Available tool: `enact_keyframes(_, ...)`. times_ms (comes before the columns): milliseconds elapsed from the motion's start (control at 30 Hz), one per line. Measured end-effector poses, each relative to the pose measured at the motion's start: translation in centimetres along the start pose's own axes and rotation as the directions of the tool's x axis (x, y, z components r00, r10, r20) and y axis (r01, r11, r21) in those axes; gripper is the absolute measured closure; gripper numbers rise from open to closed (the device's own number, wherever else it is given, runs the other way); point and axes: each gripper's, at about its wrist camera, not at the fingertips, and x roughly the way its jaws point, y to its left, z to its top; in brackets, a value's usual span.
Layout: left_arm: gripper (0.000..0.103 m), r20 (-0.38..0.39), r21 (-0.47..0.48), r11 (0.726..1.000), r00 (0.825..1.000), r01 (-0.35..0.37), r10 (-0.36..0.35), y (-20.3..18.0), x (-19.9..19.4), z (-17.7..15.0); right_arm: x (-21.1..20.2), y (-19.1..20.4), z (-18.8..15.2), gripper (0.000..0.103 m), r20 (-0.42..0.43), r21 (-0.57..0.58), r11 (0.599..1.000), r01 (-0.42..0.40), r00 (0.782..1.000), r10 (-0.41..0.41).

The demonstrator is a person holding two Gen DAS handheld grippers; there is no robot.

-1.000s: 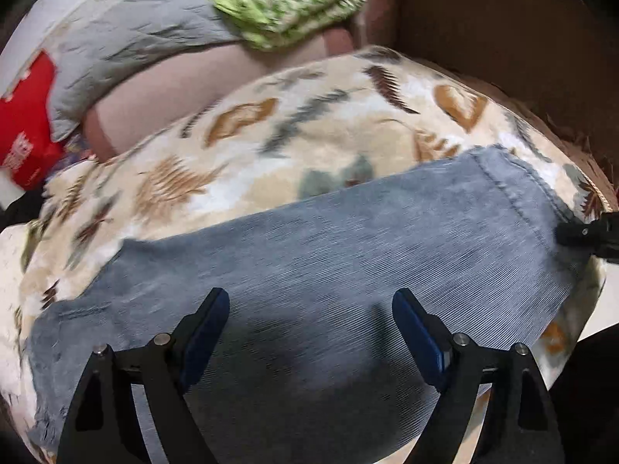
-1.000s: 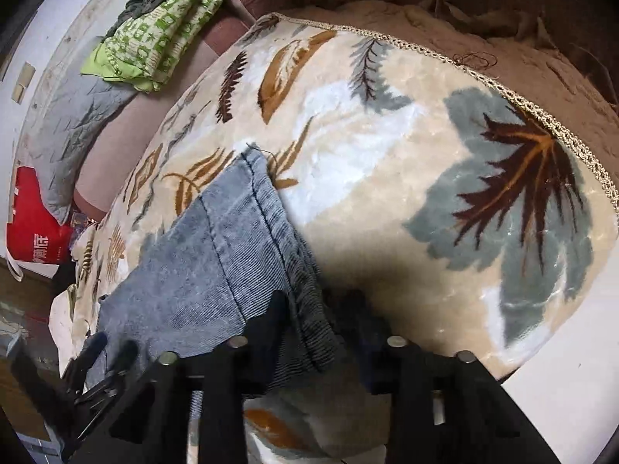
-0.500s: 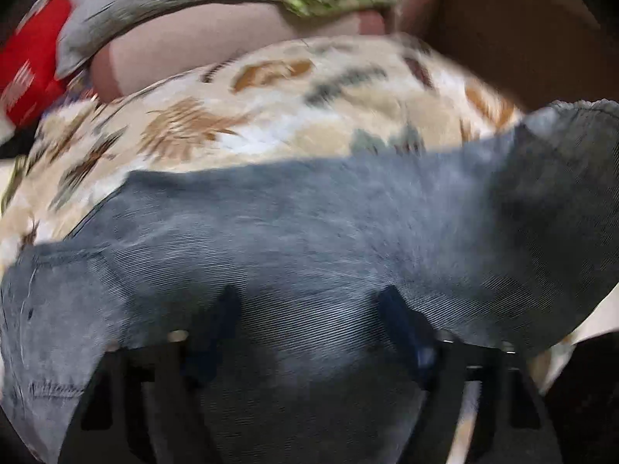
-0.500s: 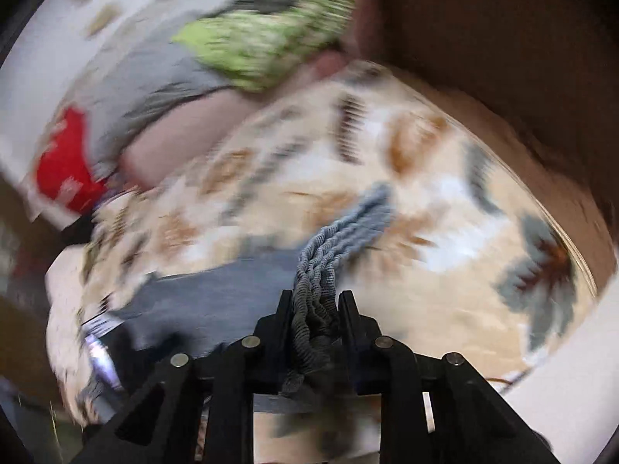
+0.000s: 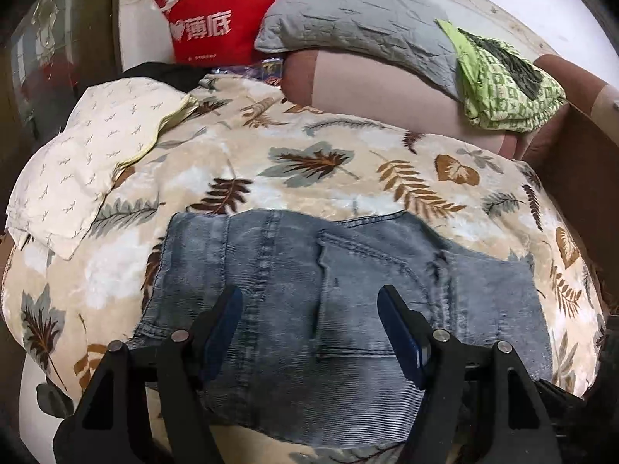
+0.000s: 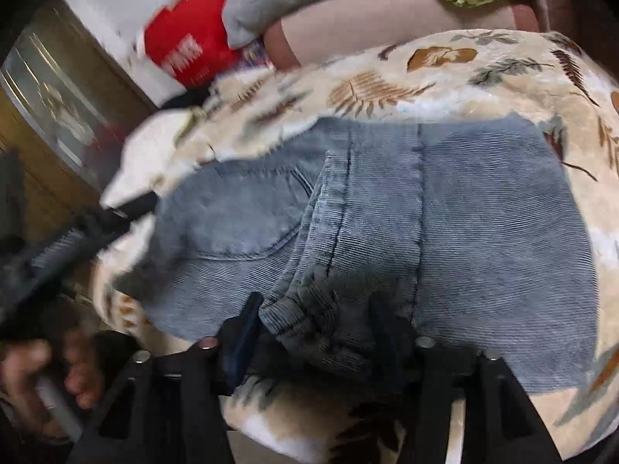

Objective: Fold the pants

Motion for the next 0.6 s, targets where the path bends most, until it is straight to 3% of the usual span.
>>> enact_keyframes(67,0.029,0.007,0.035,0.998,0.998,0.057,-0.057,-2.2,-0.4,0.1,-2.9,-2.0,0.0,0.035,0.046,0.072,0.995,-0.068,0.997,0.065)
enact_keyframes(200,0.028,-0.012,0.148,0.976,0.987,0.162,-0.163,-8.4,-0.3,-0.8,-7.4,-7.1,0.0,0.033,0.156,0.226,0.971,-0.077,0.987,0.042)
enact_keyframes(267,0.027,-0.045,0.204,0.961,0.983,0.185,-0.179,-11.5,0.7,-2.0,-6.7,-9.9,-0.2,0.032,0.118,0.313,0.946,-0.086,0.992,0.051)
enact_keyframes(333,0.027,-0.171,0.294,0.943,0.979,0.156,-0.108,-14.1,4.0,-4.1,-4.6,-12.2,-0.9,0.032,0.006,0.386,0.919,-0.083,0.996,0.087)
enact_keyframes(367,0.027,-0.24,0.338,0.931,0.969,0.137,-0.056,-14.8,6.2,-5.5,-4.7,-12.6,-0.8,0.032,0.022,0.403,0.908,-0.116,0.993,0.117)
enact_keyframes(400,0.024,-0.246,0.349,0.929,0.968,0.127,-0.04,-14.8,7.0,-6.3,-5.1,-12.7,-0.3,0.033,0.018,0.408,0.905,-0.125,0.991,0.129)
enact_keyframes(433,0.024,-0.21,0.334,0.934,0.976,0.13,-0.061,-14.5,6.5,-6.3,-5.4,-12.5,0.3,0.032,0.011,0.399,0.908,-0.126,0.991,0.133)
enact_keyframes(533,0.024,-0.219,0.281,0.946,0.971,0.16,-0.099,-14.0,5.4,-5.4,-7.3,-12.0,3.7,0.032,0.051,0.317,0.943,-0.1,0.995,0.088)
enact_keyframes(600,0.023,-0.16,0.274,0.947,0.979,0.168,-0.127,-13.8,4.2,-4.6,-7.2,-12.9,6.9,0.032,0.06,0.306,0.95,-0.055,0.997,0.038)
